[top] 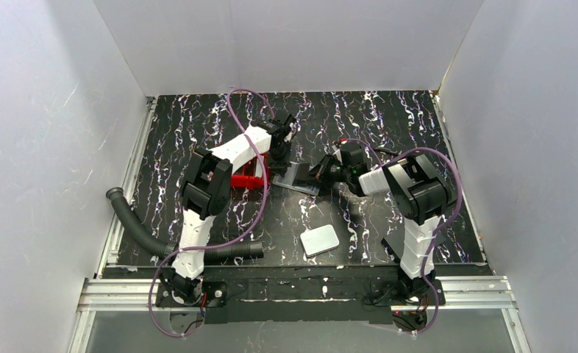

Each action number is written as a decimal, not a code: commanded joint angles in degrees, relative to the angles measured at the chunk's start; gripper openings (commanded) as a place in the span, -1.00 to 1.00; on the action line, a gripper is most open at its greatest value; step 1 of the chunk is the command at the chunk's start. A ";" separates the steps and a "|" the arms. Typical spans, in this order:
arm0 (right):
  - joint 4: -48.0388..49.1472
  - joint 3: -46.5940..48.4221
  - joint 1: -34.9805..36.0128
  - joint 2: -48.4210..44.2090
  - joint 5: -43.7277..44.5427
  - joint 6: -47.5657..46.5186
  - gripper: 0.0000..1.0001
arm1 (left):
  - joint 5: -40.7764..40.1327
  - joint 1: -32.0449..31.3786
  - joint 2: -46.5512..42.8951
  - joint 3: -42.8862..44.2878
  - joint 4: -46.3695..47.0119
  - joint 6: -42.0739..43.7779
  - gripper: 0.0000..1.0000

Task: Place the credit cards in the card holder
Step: Insert the credit card into the card holder.

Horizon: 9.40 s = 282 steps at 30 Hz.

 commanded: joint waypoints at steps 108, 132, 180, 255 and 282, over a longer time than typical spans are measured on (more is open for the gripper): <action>-39.44 10.56 6.32 -8.95 26.58 -29.27 0.26 | 3.18 -0.58 -4.91 -5.45 1.21 1.10 -0.97; -2.36 -4.74 3.92 -7.49 23.01 -10.89 -0.97 | 4.36 -0.58 -4.60 -7.09 1.85 0.24 -0.98; -19.38 1.18 7.81 -6.95 31.57 -21.47 0.17 | 5.88 -0.58 -6.37 -8.65 3.14 -0.21 -0.98; 9.02 -9.64 5.03 -2.64 22.78 -0.06 -0.77 | 6.83 0.92 -2.56 -5.29 3.05 -0.17 -0.98; -26.97 6.96 9.87 -2.65 29.09 -21.56 -0.24 | 6.99 0.96 -3.61 -5.23 2.52 0.51 -0.98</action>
